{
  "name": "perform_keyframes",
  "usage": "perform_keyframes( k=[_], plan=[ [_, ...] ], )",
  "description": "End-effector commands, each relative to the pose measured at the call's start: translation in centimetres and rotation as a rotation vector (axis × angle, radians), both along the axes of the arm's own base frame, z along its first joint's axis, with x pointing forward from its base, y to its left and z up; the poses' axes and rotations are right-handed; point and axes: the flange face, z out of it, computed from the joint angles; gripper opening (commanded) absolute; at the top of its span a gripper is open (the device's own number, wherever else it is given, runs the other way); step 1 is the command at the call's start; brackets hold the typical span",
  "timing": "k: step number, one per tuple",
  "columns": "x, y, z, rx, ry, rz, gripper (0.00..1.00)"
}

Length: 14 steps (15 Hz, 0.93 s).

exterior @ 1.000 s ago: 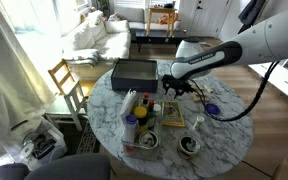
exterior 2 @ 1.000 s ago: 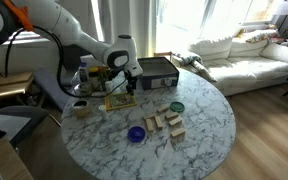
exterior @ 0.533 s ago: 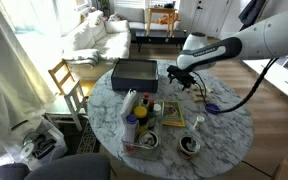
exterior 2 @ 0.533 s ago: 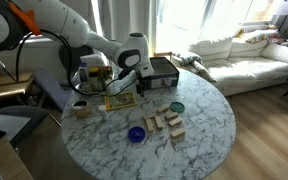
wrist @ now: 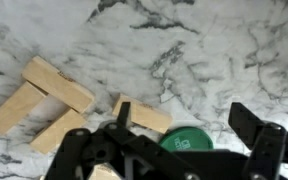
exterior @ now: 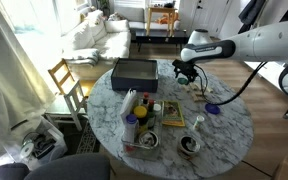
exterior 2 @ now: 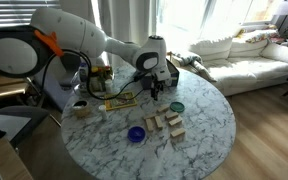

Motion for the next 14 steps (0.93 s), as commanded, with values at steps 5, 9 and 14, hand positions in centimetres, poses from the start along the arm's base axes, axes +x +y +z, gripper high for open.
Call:
perform_keyframes(
  k=[5,9,14],
  plan=[
    [0.8,-1.1,-1.6,-0.006,0.038,0.045,1.0],
    [1.0,-1.2,-1.7,-0.022,0.04,0.057,1.0],
    [-0.1,-2.6,1.0,0.06,0.036,0.123,1.0]
  ],
)
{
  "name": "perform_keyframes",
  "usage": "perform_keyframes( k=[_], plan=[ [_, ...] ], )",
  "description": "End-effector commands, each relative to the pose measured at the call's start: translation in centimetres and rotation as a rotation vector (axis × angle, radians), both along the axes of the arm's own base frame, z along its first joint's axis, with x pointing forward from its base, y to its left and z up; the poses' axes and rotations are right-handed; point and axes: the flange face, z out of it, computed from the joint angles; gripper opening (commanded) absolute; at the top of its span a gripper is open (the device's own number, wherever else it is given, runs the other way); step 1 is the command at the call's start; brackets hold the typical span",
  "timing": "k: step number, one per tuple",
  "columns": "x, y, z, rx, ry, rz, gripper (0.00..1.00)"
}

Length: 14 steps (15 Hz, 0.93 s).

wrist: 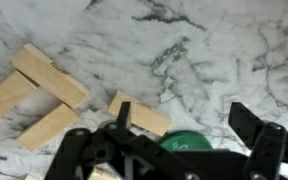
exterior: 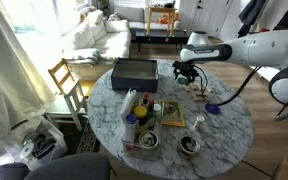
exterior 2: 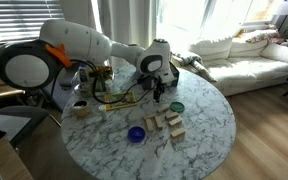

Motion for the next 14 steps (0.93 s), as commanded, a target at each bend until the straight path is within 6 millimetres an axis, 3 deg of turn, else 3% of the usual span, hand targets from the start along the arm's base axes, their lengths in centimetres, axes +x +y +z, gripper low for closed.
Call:
perform_keyframes(
  k=[1,4,7,9,14],
  plan=[
    [-1.2,-1.9,3.1,0.042,0.008,0.116,1.0],
    [-3.9,-4.3,6.4,0.071,0.058,0.281,1.0],
    [-6.9,-5.7,7.7,0.13,0.131,0.397,1.0],
    [-9.0,-5.8,7.3,0.179,0.184,0.466,1.0],
    [-14.1,-2.8,2.3,0.307,0.356,0.623,1.0]
  ],
)
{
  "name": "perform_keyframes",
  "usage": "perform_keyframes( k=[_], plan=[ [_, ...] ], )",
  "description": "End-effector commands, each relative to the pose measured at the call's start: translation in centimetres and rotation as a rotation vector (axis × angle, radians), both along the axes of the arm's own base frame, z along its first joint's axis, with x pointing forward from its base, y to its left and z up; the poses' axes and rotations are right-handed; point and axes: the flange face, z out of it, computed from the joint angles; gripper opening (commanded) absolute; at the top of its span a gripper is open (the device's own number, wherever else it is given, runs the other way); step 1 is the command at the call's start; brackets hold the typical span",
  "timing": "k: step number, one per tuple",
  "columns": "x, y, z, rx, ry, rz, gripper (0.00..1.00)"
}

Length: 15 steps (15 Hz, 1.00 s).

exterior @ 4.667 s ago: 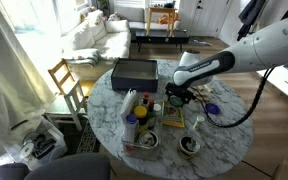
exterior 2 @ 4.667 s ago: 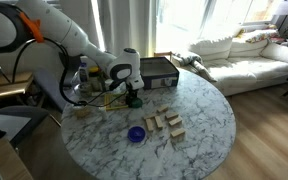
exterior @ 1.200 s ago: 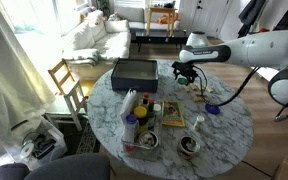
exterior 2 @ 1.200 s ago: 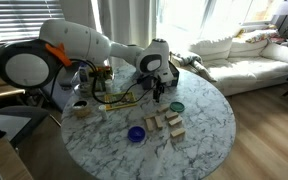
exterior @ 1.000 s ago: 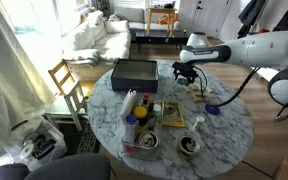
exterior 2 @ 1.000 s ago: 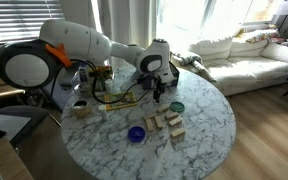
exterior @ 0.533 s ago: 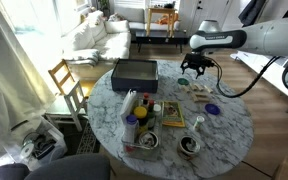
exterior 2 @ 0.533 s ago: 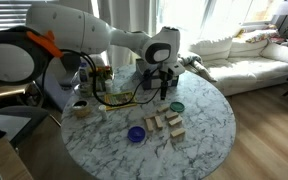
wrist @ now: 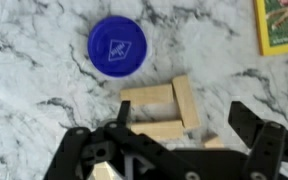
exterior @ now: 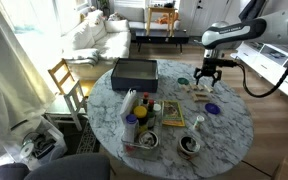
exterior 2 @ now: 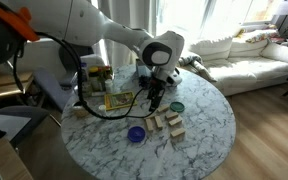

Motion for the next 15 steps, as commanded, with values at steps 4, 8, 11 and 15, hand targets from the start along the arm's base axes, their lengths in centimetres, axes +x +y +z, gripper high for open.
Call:
perform_keyframes(
  k=[4,8,11,15],
  plan=[
    [-7.9,4.1,-5.1,0.11,0.252,0.141,1.0],
    [-10.9,5.0,-7.5,0.135,0.257,0.082,1.0],
    [-12.1,4.5,-8.7,0.184,0.129,-0.014,1.0],
    [-13.6,3.8,-9.7,0.178,-0.02,-0.088,1.0]
  ],
)
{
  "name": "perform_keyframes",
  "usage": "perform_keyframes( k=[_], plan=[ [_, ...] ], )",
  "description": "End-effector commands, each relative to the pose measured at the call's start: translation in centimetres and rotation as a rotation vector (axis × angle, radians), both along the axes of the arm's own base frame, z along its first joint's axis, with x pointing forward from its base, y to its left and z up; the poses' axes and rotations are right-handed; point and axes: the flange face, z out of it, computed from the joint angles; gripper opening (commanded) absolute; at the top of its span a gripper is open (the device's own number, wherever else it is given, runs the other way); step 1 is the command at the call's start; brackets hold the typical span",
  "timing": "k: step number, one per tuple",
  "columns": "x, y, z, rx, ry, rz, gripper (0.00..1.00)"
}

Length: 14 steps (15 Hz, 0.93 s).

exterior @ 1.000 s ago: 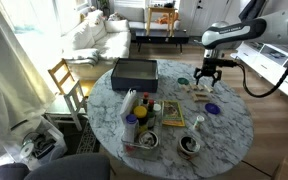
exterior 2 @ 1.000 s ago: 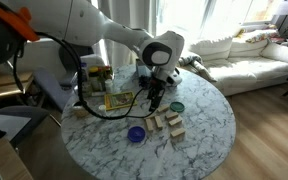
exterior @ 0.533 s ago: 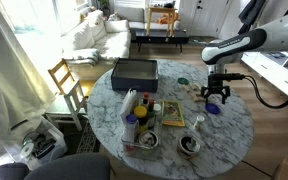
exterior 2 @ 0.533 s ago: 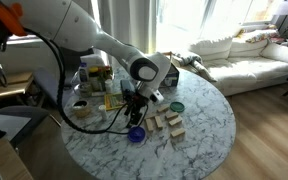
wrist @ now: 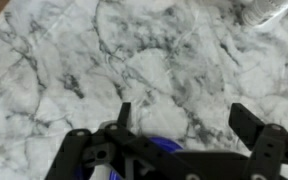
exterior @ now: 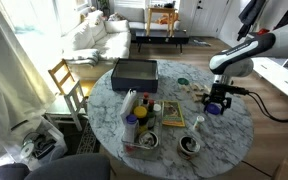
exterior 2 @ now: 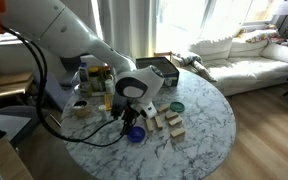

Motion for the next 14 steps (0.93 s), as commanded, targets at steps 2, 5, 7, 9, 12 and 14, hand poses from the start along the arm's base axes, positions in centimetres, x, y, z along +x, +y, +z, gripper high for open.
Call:
perform_keyframes(
  k=[2,5,7,9,12,14],
  plan=[
    [-3.1,-1.0,0.7,-0.045,-0.136,-0.092,1.0],
    [-2.0,-1.3,0.1,-0.067,-0.118,-0.084,1.0],
    [-2.0,-1.3,0.3,-0.071,-0.124,-0.085,1.0],
    [-1.9,-1.2,0.3,-0.072,-0.126,-0.083,1.0],
    [-1.8,-1.4,0.2,-0.083,-0.126,-0.1,1.0],
    [-1.8,-1.3,-0.1,-0.091,-0.114,-0.106,1.0]
  ],
)
